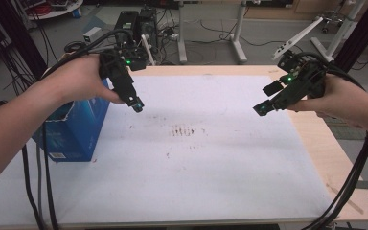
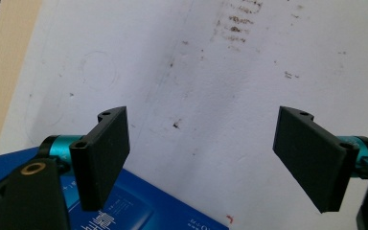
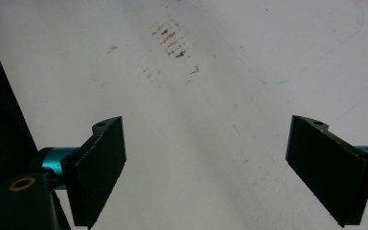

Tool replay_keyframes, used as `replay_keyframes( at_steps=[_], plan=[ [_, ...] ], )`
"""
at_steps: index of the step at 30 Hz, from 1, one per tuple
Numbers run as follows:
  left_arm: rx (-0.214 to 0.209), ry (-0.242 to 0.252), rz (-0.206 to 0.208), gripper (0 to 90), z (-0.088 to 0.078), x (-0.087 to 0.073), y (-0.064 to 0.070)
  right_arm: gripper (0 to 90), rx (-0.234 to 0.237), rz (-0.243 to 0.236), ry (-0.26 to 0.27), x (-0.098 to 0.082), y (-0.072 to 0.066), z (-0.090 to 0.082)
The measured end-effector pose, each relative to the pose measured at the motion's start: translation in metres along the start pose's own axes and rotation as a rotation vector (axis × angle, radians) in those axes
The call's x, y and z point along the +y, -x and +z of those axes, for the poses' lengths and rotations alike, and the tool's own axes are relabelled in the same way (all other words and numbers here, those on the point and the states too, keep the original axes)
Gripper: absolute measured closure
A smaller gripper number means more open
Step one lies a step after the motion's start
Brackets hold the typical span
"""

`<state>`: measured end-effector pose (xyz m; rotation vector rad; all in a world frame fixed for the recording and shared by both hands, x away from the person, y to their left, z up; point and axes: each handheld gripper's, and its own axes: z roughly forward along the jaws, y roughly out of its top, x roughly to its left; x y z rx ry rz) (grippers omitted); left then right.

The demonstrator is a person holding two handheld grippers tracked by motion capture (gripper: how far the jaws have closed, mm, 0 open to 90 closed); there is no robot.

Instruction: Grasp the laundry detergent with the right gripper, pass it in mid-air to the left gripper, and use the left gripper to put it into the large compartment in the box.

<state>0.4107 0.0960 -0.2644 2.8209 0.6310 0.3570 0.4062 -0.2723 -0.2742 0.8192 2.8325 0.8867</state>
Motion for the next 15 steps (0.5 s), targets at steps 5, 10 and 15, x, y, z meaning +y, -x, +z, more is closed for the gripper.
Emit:
replay_keyframes(
  at_steps=[5, 10, 15],
  plan=[
    [0.001, -0.005, -0.013, 20.4, 0.003, -0.002, 0.0, 13.3, 0.01, -0.002, -0.005, 0.001, 0.003, 0.003],
    [-0.007, -0.02, -0.008, 20.4, 0.007, -0.004, 0.001, 13.3, 0.02, -0.006, -0.021, 0.002, 0.003, 0.006],
    [-0.028, -0.023, -0.001, 20.4, 0.018, -0.007, 0.003, 13.3, 0.021, -0.029, -0.055, 0.005, 0.0, 0.014]
  ],
)
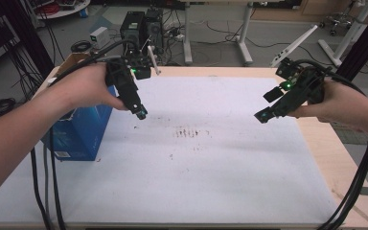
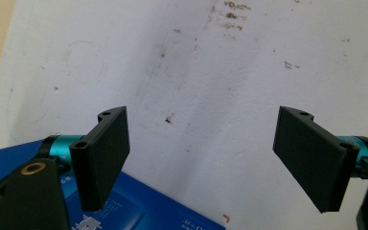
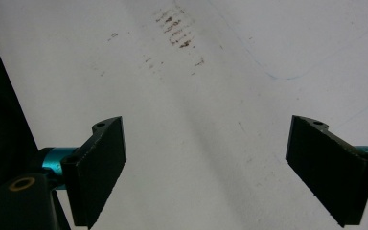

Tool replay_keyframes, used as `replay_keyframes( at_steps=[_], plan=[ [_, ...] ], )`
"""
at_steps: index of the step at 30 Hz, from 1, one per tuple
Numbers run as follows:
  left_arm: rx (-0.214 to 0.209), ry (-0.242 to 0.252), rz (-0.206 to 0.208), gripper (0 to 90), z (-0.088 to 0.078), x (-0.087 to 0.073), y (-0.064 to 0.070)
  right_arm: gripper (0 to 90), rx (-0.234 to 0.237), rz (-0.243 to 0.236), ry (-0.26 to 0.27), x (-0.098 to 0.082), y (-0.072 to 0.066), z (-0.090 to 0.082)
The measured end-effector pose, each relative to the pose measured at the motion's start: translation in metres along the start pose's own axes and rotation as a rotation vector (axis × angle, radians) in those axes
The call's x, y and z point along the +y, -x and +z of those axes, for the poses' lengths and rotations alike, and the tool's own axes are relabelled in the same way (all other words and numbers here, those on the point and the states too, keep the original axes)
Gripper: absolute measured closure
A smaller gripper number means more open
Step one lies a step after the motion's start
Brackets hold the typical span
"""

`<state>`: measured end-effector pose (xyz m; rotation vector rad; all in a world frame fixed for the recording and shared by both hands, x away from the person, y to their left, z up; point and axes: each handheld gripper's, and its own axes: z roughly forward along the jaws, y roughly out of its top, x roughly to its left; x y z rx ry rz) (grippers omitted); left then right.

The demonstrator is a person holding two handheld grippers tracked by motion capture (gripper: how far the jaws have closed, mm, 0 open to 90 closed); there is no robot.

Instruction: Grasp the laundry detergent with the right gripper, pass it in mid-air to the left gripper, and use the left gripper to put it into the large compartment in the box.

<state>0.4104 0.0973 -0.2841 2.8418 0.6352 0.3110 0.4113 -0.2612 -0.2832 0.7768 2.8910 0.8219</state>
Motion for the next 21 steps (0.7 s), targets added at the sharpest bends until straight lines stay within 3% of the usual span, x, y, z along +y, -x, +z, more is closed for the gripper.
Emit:
replay_keyframes(
  at_steps=[21],
  plan=[
    [0.001, 0.003, -0.006, 20.4, 0.0015, -0.0037, 0.0018, 13.3, 0.0, -0.011, -0.028, 0.001, -0.0019, 0.0033]
  ],
)
